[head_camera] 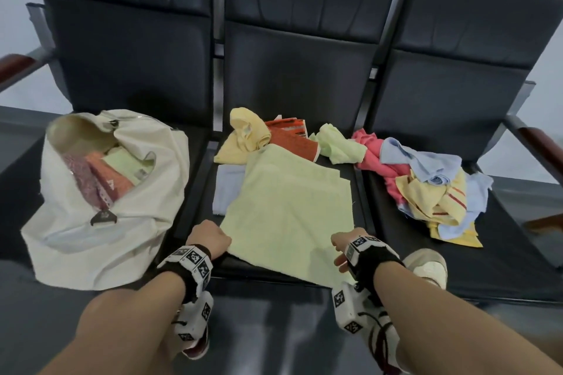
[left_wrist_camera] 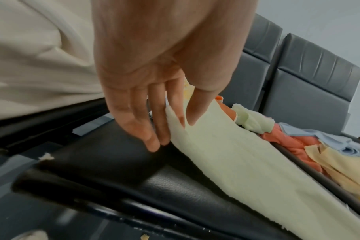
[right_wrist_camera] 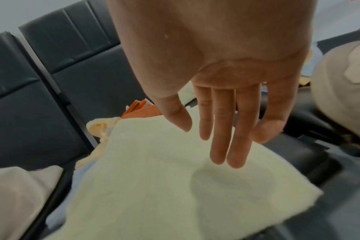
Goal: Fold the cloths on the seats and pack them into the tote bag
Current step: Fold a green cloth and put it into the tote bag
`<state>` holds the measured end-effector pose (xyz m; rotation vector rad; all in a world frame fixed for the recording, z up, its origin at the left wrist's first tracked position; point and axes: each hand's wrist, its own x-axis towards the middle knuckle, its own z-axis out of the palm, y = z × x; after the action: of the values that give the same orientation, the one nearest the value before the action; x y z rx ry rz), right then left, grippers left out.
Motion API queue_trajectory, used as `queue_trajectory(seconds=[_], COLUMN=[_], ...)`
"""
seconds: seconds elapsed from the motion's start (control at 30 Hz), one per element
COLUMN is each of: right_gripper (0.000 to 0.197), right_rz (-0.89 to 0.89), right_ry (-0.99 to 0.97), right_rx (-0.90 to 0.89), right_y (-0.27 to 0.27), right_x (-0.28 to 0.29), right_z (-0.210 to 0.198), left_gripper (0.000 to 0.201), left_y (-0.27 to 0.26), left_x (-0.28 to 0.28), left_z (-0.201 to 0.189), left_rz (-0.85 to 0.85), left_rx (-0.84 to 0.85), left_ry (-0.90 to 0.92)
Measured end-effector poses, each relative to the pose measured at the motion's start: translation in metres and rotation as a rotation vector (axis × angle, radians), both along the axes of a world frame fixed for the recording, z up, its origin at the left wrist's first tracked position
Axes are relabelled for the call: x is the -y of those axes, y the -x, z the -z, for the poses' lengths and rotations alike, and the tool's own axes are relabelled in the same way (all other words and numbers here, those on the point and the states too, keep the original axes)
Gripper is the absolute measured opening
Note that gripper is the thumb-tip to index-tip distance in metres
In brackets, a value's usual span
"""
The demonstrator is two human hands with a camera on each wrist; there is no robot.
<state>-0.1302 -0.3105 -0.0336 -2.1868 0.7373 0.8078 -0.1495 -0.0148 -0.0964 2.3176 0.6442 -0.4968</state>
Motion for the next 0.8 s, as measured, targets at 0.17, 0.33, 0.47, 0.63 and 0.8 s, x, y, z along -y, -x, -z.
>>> queue_trajectory(seconds=[0.17,0.33,0.47,0.63,0.8], right_gripper=[0.027,0.027,0.024,0.023,0.027], right_rz=[-0.035,-0.07,-0.107,-0.212,-0.285], right_ry=[-0.039,-0.032,0.014,0.132,0.24], right_rx=[0.058,0.181,0.257,0.338,0.346], right_y=[-0.041,-0.082,-0.112,-0.152,-0.187], right_x=[-0.041,-0.083,-0.11,-0.143,-0.166], right_z=[-0.006,0.0,0.018,0.034,0.043], left_gripper=[0.014,0.029,0.045,0.027,0.02], left_y=[-0.002,-0.002,-0.014,-0.013,-0.002], left_x=[-0.001,-0.002,-0.001,-0.007,-0.002], left_z=[0.019,0.043,0.04,0.027,0.023], left_rz=[-0.081,-0.068,0.049,0.22,0.391], left_rx=[0.18,0.168,0.181,0.129,0.108], left_ry=[0.089,0.186,0.157,0.0,-0.065])
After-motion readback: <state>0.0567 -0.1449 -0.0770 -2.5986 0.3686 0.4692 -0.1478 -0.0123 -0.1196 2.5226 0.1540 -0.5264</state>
